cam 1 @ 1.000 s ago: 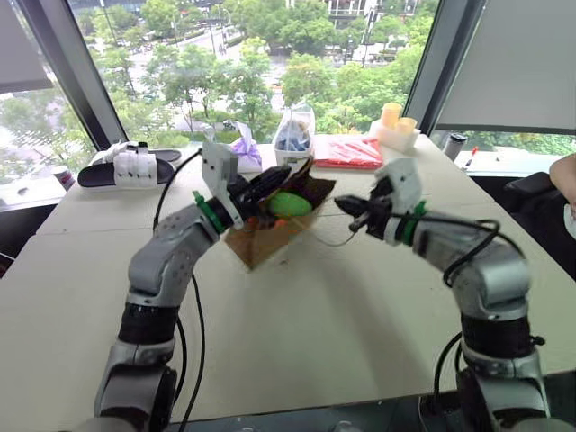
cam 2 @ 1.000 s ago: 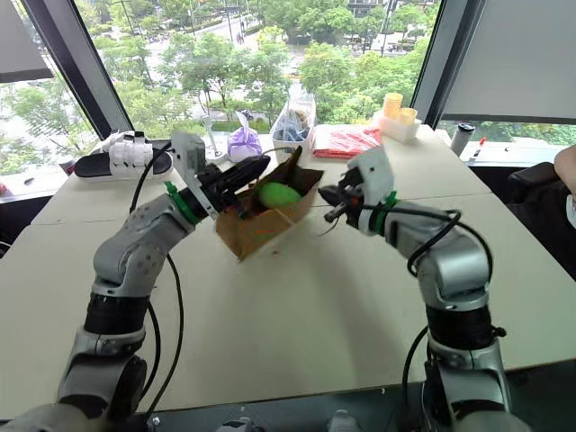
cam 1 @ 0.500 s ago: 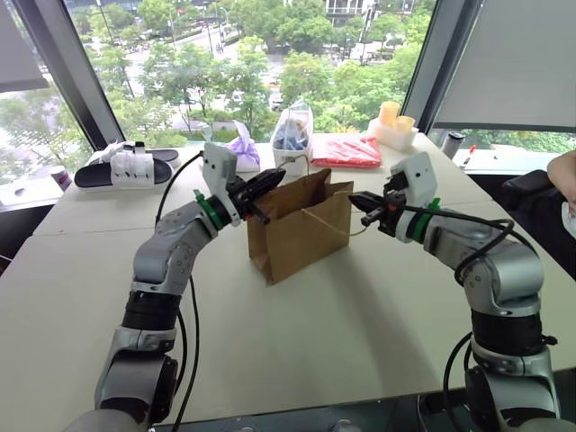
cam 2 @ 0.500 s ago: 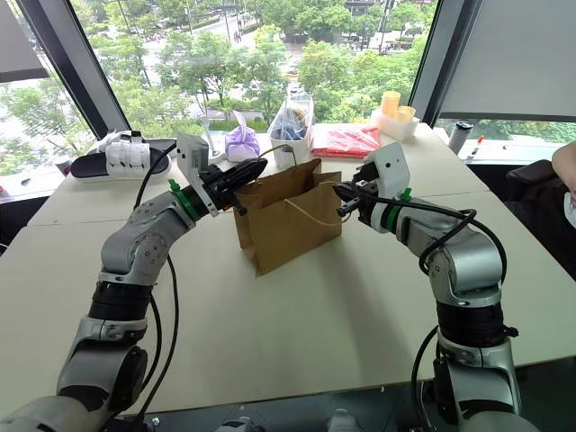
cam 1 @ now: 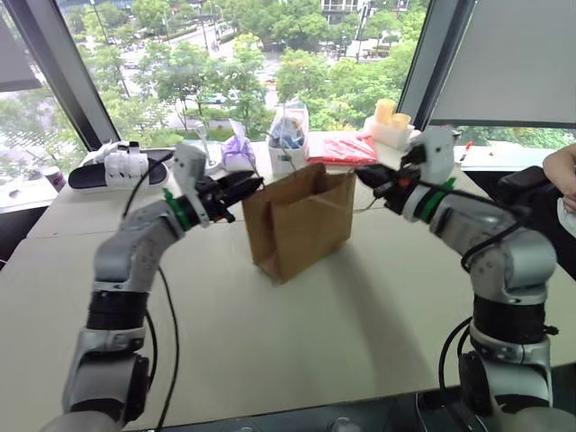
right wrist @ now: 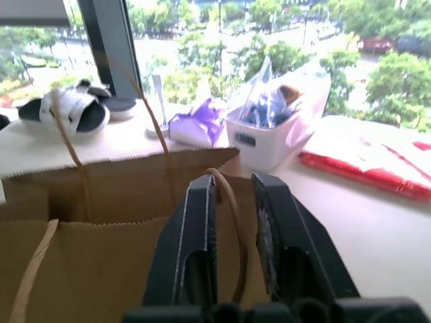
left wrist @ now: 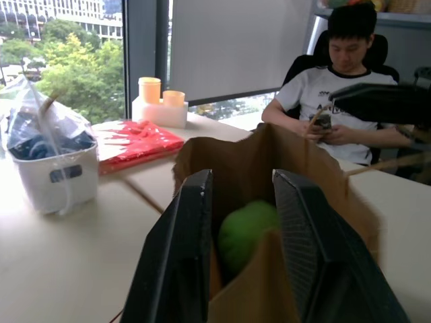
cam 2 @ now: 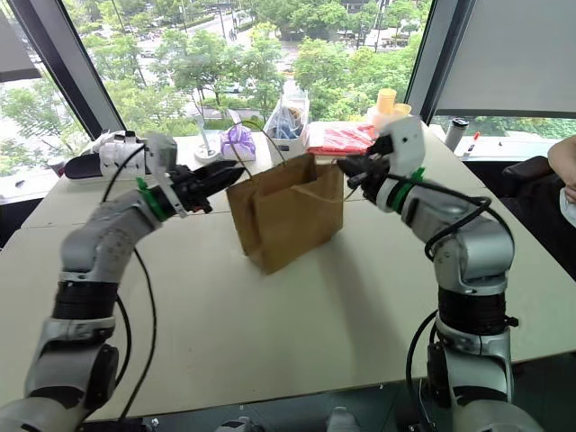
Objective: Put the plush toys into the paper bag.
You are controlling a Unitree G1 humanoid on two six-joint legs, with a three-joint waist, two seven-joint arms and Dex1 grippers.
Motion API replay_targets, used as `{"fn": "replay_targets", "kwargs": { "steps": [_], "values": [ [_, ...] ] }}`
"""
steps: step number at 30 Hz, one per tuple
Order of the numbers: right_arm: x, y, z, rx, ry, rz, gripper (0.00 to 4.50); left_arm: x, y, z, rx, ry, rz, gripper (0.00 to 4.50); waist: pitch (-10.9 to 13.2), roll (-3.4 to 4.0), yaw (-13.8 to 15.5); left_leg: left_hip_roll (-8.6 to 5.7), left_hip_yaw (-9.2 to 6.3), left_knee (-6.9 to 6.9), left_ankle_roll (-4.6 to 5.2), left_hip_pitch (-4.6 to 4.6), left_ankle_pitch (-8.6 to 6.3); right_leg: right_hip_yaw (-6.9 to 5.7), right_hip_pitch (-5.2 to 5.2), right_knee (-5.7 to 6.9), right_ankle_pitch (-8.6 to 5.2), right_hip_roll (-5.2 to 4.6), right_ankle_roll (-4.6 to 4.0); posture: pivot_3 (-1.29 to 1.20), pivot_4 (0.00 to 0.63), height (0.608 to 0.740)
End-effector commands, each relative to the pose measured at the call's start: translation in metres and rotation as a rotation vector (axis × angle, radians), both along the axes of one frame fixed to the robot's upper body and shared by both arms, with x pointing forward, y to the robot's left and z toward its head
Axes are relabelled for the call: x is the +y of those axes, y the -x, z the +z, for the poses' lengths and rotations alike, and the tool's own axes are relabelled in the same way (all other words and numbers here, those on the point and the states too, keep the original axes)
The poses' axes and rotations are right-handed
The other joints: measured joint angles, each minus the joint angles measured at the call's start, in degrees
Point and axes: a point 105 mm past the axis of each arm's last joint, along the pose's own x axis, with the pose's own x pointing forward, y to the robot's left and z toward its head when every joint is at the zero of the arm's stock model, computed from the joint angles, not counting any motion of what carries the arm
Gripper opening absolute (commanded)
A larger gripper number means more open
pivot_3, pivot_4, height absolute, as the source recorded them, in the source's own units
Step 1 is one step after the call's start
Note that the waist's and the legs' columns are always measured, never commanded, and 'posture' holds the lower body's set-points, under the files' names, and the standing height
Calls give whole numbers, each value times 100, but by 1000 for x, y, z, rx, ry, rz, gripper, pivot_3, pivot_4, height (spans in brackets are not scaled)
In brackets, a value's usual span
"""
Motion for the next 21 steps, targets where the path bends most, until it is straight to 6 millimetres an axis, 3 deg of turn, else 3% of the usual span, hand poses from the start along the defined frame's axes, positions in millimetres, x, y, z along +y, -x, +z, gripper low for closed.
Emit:
{"fn": "replay_targets", "kwargs": {
  "steps": [1, 6, 10, 13, 17, 21],
  "values": [
    [11, 7, 9, -43, 1, 59, 1761, -4, 4, 4, -20, 4, -7, 2061, 0, -1, 29, -2, 0, 3, 0, -1, 0, -1, 4, -2, 0, -3, 0, 0, 150, 740],
    [16, 8, 9, -43, 5, 74, 4270, -1, 4, 5, -21, -1, 1, 4498, 1, -2, 12, -5, -1, 17, 0, -18, 0, -4, -3, -4, 1, -6, 1, 0, 150, 740],
    [18, 9, 9, -46, 18, 75, 4397, -2, 10, 2, -10, -26, -29, 4500, 1, -2, -12, -4, 0, 12, -1, -18, 1, -4, -10, 0, 1, -5, 1, 0, 150, 740],
    [12, 14, 25, -112, -13, 68, 4397, -7, 20, -7, 19, -57, -84, 4500, 1, -1, -21, -2, -1, 7, -1, -18, 1, -3, -16, 0, 1, -5, 0, 0, 150, 740],
    [-12, 30, 49, -204, -59, 32, 4397, -11, 36, -22, 74, -78, -135, 4500, 1, -1, 8, -2, 0, 6, -1, -19, 1, -1, -17, 0, 1, -9, 1, 0, 150, 740],
    [-37, 40, 44, -188, -67, -39, 4397, -13, 47, -36, 118, -99, -156, 4500, 0, -3, 30, -4, -2, 9, 1, -21, 0, -2, -12, -3, 1, -11, 0, 0, 150, 740]
  ]
}}
